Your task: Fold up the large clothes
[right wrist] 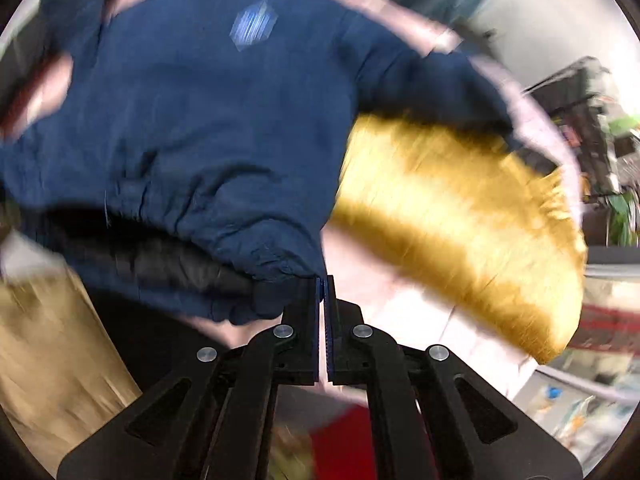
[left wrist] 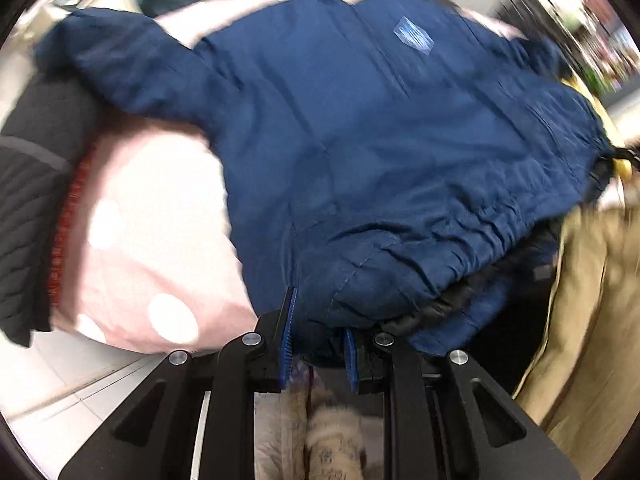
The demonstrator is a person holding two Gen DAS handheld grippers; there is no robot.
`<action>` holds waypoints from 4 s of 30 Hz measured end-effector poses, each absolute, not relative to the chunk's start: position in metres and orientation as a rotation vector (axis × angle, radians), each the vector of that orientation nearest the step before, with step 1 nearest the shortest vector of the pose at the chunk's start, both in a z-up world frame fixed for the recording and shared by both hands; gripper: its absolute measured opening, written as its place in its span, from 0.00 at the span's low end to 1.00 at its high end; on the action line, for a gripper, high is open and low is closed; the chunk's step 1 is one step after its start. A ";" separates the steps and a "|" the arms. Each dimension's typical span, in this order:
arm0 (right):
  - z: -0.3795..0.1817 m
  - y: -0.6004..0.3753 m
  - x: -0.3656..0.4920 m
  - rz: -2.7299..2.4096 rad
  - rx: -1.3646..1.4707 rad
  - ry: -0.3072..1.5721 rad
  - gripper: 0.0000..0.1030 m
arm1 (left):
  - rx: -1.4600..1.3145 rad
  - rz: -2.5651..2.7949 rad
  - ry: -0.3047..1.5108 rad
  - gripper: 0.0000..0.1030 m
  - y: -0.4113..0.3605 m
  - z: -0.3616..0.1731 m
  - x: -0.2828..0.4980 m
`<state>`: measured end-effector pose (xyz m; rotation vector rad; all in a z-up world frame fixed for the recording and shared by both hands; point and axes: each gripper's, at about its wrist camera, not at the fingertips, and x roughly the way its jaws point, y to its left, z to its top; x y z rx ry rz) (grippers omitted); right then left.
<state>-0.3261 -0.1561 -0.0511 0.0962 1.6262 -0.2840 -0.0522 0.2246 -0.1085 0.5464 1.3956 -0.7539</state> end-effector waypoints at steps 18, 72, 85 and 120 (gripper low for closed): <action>-0.061 -0.200 -0.324 -0.387 0.373 1.492 0.79 | 0.366 -0.811 1.387 0.71 0.287 -0.089 -0.042; -0.108 -0.443 -0.143 -0.964 0.276 1.475 0.84 | 0.388 -0.769 1.215 0.76 0.032 -0.134 0.003; -0.139 -0.441 -0.201 -0.970 0.457 1.459 0.20 | 0.346 -0.679 1.323 0.77 0.045 -0.162 0.013; 0.032 -0.303 -0.077 -0.545 0.350 0.911 0.13 | 0.311 -0.653 1.177 0.77 0.070 -0.131 0.016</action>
